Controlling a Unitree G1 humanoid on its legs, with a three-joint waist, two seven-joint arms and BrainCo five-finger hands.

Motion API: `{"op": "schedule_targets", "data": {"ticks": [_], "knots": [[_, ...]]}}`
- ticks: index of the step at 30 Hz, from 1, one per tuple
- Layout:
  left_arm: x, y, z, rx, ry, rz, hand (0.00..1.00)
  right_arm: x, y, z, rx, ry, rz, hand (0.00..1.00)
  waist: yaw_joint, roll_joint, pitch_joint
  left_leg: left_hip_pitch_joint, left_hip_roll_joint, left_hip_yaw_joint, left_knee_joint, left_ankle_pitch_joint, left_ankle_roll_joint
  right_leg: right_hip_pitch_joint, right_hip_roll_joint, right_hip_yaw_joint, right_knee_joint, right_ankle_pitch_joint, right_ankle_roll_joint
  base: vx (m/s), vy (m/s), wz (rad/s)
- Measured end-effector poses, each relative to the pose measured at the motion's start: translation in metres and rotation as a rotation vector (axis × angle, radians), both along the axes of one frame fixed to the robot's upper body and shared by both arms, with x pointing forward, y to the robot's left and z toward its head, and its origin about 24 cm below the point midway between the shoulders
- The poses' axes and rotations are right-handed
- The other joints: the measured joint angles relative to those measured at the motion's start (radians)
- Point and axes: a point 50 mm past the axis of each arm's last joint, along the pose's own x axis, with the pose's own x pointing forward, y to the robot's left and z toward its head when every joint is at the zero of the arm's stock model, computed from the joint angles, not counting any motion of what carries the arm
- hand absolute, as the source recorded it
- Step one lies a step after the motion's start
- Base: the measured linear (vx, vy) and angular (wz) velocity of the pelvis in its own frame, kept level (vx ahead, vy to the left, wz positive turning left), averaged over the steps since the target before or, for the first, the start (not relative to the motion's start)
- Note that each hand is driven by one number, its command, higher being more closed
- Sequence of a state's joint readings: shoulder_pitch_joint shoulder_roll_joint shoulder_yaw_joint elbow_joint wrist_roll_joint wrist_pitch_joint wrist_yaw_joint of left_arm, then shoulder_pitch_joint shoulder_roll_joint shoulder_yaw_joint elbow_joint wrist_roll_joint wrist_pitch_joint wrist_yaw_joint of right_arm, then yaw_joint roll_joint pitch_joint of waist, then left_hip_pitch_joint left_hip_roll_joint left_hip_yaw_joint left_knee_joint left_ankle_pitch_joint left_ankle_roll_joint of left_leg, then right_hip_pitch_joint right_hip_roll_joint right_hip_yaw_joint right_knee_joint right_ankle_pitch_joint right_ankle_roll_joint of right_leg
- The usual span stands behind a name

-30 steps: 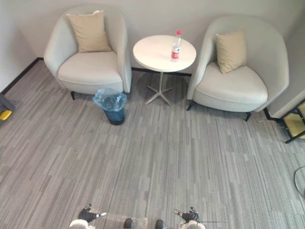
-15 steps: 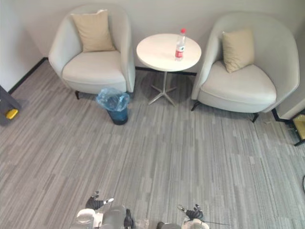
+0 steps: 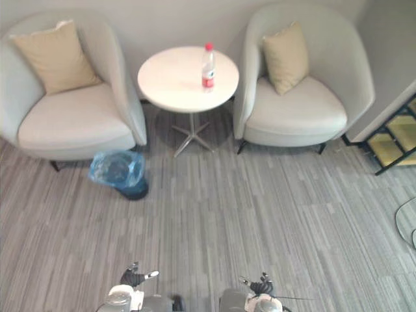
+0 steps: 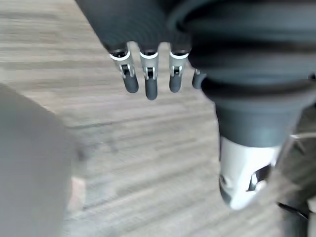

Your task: Gather rubbish on tea table into small bin, then transfer packed bag to large trash can.

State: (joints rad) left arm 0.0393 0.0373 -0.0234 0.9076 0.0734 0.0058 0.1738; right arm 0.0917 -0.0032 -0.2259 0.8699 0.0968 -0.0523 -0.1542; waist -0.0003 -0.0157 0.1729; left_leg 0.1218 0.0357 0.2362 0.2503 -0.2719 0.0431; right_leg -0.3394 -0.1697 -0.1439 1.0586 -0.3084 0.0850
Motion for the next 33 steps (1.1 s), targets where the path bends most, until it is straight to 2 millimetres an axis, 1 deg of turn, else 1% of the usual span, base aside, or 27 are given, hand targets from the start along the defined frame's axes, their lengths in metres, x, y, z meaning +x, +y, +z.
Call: {"op": "schedule_targets", "data": {"ticks": [2, 4, 5, 6, 7, 8, 9, 10, 12, 13, 14, 15, 17, 19, 20, 21, 22, 23, 24, 25, 26, 28, 29, 30, 31, 32, 33], "knots": [[0.001, -0.005, -0.001, -0.015, 0.005, 0.005, 0.0, 0.003, 0.0, 0.002, -0.001, -0.013, 0.003, 0.0, -0.002, 0.001, 0.001, 0.052, 0.031, -0.008, -0.004, 0.0, 0.0, -0.05, 0.006, -0.053, -0.128, -0.015, -0.03, 0.46, -0.213, 0.14], [-0.003, -0.009, -0.003, -0.025, 0.022, 0.007, 0.0, 0.004, 0.001, 0.002, -0.001, -0.019, 0.008, 0.0, -0.009, -0.004, 0.0, 0.093, 0.047, -0.042, -0.003, -0.006, -0.015, -0.071, 0.026, -0.059, -0.341, 0.038, -0.046, 0.52, -0.291, 0.32], [-0.005, -0.006, -0.004, -0.019, 0.027, 0.008, 0.0, 0.001, 0.005, 0.001, -0.001, -0.003, 0.03, 0.0, -0.011, -0.033, -0.013, 0.11, 0.037, -0.065, 0.0, -0.03, -0.065, -0.05, 0.017, -0.032, -0.555, 0.219, -0.094, 0.55, -0.318, 0.27], [-0.004, -0.014, -0.005, -0.042, 0.036, 0.021, 0.0, 0.01, 0.0, 0.004, -0.012, -0.032, 0.039, 0.0, -0.009, 0.012, 0.005, 0.134, 0.074, -0.095, 0.008, -0.054, -0.102, -0.05, 0.04, -0.06, -0.489, 0.18, -0.112, 0.53, -0.298, 0.29], [-0.003, -0.017, -0.005, -0.057, 0.031, 0.035, 0.0, 0.015, -0.002, 0.005, -0.022, -0.035, 0.05, 0.0, -0.01, 0.033, -0.001, 0.119, 0.09, -0.118, 0.018, -0.041, -0.118, -0.052, 0.053, -0.065, -0.475, 0.151, -0.126, 0.46, -0.268, 0.26], [-0.001, -0.022, -0.004, -0.071, 0.026, 0.038, 0.0, 0.015, -0.003, 0.005, -0.025, -0.029, 0.051, 0.0, -0.016, 0.04, -0.005, 0.12, 0.097, -0.148, 0.019, -0.004, -0.136, -0.045, 0.052, -0.08, -0.466, 0.107, -0.127, 0.33, -0.204, 0.32], [-0.001, -0.025, -0.005, -0.079, 0.028, 0.037, 0.0, 0.015, -0.005, 0.004, -0.028, -0.025, 0.054, 0.0, -0.016, 0.047, -0.008, 0.117, 0.106, -0.162, 0.029, 0.011, -0.143, -0.037, 0.053, -0.096, -0.463, 0.092, -0.132, 0.42, -0.279, 0.55], [0.0, -0.026, -0.005, -0.085, 0.029, 0.039, 0.0, 0.015, -0.007, 0.005, -0.033, -0.023, 0.052, 0.0, -0.018, 0.064, -0.005, 0.078, 0.132, -0.192, 0.115, 0.035, -0.154, 0.011, 0.07, -0.129, -0.486, 0.061, -0.136, 0.4, -0.3, 0.57], [-0.003, -0.022, -0.005, -0.086, 0.031, 0.076, 0.0, 0.011, -0.007, 0.002, -0.031, -0.003, 0.05, 0.0, -0.016, 0.072, 0.007, -0.06, 0.179, -0.24, 0.431, 0.123, -0.156, 0.121, 0.104, -0.163, -0.578, 0.048, -0.143, 0.37, -0.276, 0.56], [0.001, -0.018, -0.002, -0.084, 0.002, 0.097, 0.0, 0.008, -0.007, 0.001, -0.028, 0.002, 0.044, 0.0, -0.005, 0.07, 0.018, -0.169, 0.218, -0.245, 0.672, 0.12, -0.167, 0.208, 0.131, -0.184, -0.643, 0.048, -0.15, 0.33, -0.178, 0.26], [0.007, -0.015, 0.002, -0.082, -0.034, 0.109, 0.0, 0.007, -0.005, 0.0, -0.02, 0.005, 0.045, 0.0, 0.011, 0.068, 0.023, -0.242, 0.244, -0.199, 0.794, 0.093, -0.168, 0.278, 0.146, -0.191, -0.688, 0.046, -0.157, 0.32, -0.147, 0.1], [0.007, -0.014, 0.003, -0.081, -0.043, 0.112, 0.0, 0.007, -0.003, 0.0, -0.017, 0.006, 0.045, 0.0, 0.017, 0.058, 0.028, -0.271, 0.251, -0.18, 0.815, 0.084, -0.164, 0.304, 0.151, -0.194, -0.71, 0.046, -0.157, 0.24, -0.096, 0.04], [0.01, -0.015, 0.005, -0.08, -0.064, 0.105, 0.0, 0.007, 0.002, -0.001, 0.003, 0.001, 0.03, 0.0, 0.015, 0.054, 0.024, -0.372, 0.243, -0.093, 0.736, 0.04, -0.133, 0.388, 0.153, -0.205, -0.796, 0.052, -0.146, 0.23, -0.037, 0.14], [0.013, -0.017, 0.007, -0.083, -0.077, 0.098, 0.0, 0.011, 0.003, 0.0, 0.014, -0.007, 0.017, 0.0, 0.016, 0.055, 0.025, -0.415, 0.204, -0.033, 0.547, 0.023, -0.114, 0.428, 0.148, -0.205, -0.845, 0.06, -0.132, 0.33, 0.068, 0.03], [0.014, -0.018, 0.007, -0.077, -0.077, 0.07, 0.0, 0.007, 0.002, -0.003, 0.012, 0.019, 0.014, 0.0, 0.017, 0.055, 0.024, -0.413, 0.148, 0.0, 0.326, 0.049, -0.11, 0.456, 0.142, -0.204, -0.875, 0.064, -0.119, 0.38, 0.109, -0.1], [0.015, -0.018, 0.007, -0.068, -0.075, 0.046, 0.0, 0.008, 0.002, -0.004, 0.013, 0.032, 0.015, 0.0, 0.026, 0.053, 0.028, -0.391, 0.102, 0.006, 0.159, 0.172, -0.067, 0.478, 0.139, -0.185, -0.892, 0.06, -0.094, 0.39, 0.12, -0.19], [0.016, -0.016, 0.007, -0.057, -0.078, 0.032, 0.0, 0.007, 0.004, -0.006, 0.017, 0.043, 0.017, 0.0, 0.036, 0.038, 0.029, -0.366, 0.09, 0.018, 0.131, 0.187, -0.069, 0.482, 0.128, -0.167, -0.898, 0.063, -0.086, 0.38, 0.08, -0.2], [0.016, -0.011, 0.006, -0.04, -0.07, 0.017, 0.0, 0.008, 0.012, -0.007, 0.033, 0.046, 0.028, 0.0, 0.04, 0.014, 0.021, -0.342, 0.068, 0.041, 0.075, 0.199, -0.058, 0.488, 0.116, -0.142, -0.939, 0.102, -0.058, 0.44, 0.132, -0.11], [0.016, -0.005, 0.006, -0.022, -0.067, 0.015, 0.0, 0.009, 0.016, -0.007, 0.042, 0.044, 0.033, 0.0, 0.04, 0.004, 0.023, -0.342, 0.062, 0.042, 0.072, 0.197, -0.054, 0.5, 0.11, -0.119, -0.973, 0.138, -0.049, 0.36, 0.119, -0.01], [0.016, -0.003, 0.006, -0.017, -0.063, 0.014, 0.0, 0.008, 0.017, -0.007, 0.045, 0.048, 0.034, 0.0, 0.04, -0.001, 0.02, -0.34, 0.055, 0.042, 0.072, 0.193, -0.048, 0.504, 0.105, -0.107, -0.979, 0.147, -0.042, 0.34, 0.166, 0.06], [0.015, -0.002, 0.005, -0.013, -0.054, 0.014, 0.0, 0.007, 0.016, -0.008, 0.043, 0.053, 0.037, 0.0, 0.039, -0.004, 0.018, -0.321, 0.04, 0.044, 0.069, 0.178, -0.032, 0.51, 0.091, -0.09, -0.955, 0.149, -0.037, 0.31, 0.144, 0.04], [0.012, -0.002, 0.003, -0.015, -0.038, 0.014, 0.0, 0.006, 0.015, -0.009, 0.038, 0.062, 0.052, 0.0, 0.037, 0.009, 0.011, -0.27, 0.027, 0.052, 0.036, 0.148, -0.03, 0.475, 0.076, -0.071, -0.831, 0.145, -0.03, 0.29, 0.153, -0.12], [0.008, -0.002, 0.001, -0.014, -0.021, 0.011, 0.0, 0.008, 0.012, -0.007, 0.016, 0.059, 0.077, 0.0, 0.039, 0.012, 0.007, -0.203, 0.012, 0.055, -0.031, 0.135, -0.03, 0.379, 0.043, -0.048, -0.587, 0.128, -0.004, 0.25, 0.145, -0.09], [0.004, -0.001, -0.002, 0.0, 0.004, -0.01, 0.0, 0.01, 0.01, -0.006, 0.009, 0.045, 0.079, 0.0, 0.027, -0.001, 0.008, -0.152, -0.02, 0.042, -0.073, 0.129, -0.022, 0.288, -0.012, -0.042, -0.363, 0.146, 0.019, 0.26, 0.118, 0.08], [0.003, 0.0, -0.003, 0.007, 0.016, -0.02, 0.0, 0.01, 0.011, -0.005, 0.01, 0.041, 0.08, 0.0, 0.014, -0.007, 0.008, -0.128, -0.033, 0.037, -0.08, 0.124, -0.017, 0.257, -0.038, -0.04, -0.265, 0.134, 0.018, 0.27, 0.082, 0.54], [-0.001, 0.002, -0.004, 0.013, 0.033, -0.025, 0.0, 0.01, 0.01, -0.005, 0.011, 0.039, 0.081, 0.0, 0.0, -0.01, 0.007, -0.091, -0.048, 0.018, -0.081, 0.111, -0.012, 0.211, -0.069, -0.053, -0.149, 0.095, 0.005, 0.23, 0.042, 0.51], [-0.002, 0.002, -0.005, 0.013, 0.036, -0.025, 0.0, 0.009, 0.01, -0.005, 0.011, 0.04, 0.082, 0.0, -0.003, -0.01, 0.008, -0.075, -0.05, 0.015, -0.08, 0.109, -0.012, 0.197, -0.077, -0.061, -0.128, 0.079, 0.001, 0.31, 0.02, 0.59]]}}
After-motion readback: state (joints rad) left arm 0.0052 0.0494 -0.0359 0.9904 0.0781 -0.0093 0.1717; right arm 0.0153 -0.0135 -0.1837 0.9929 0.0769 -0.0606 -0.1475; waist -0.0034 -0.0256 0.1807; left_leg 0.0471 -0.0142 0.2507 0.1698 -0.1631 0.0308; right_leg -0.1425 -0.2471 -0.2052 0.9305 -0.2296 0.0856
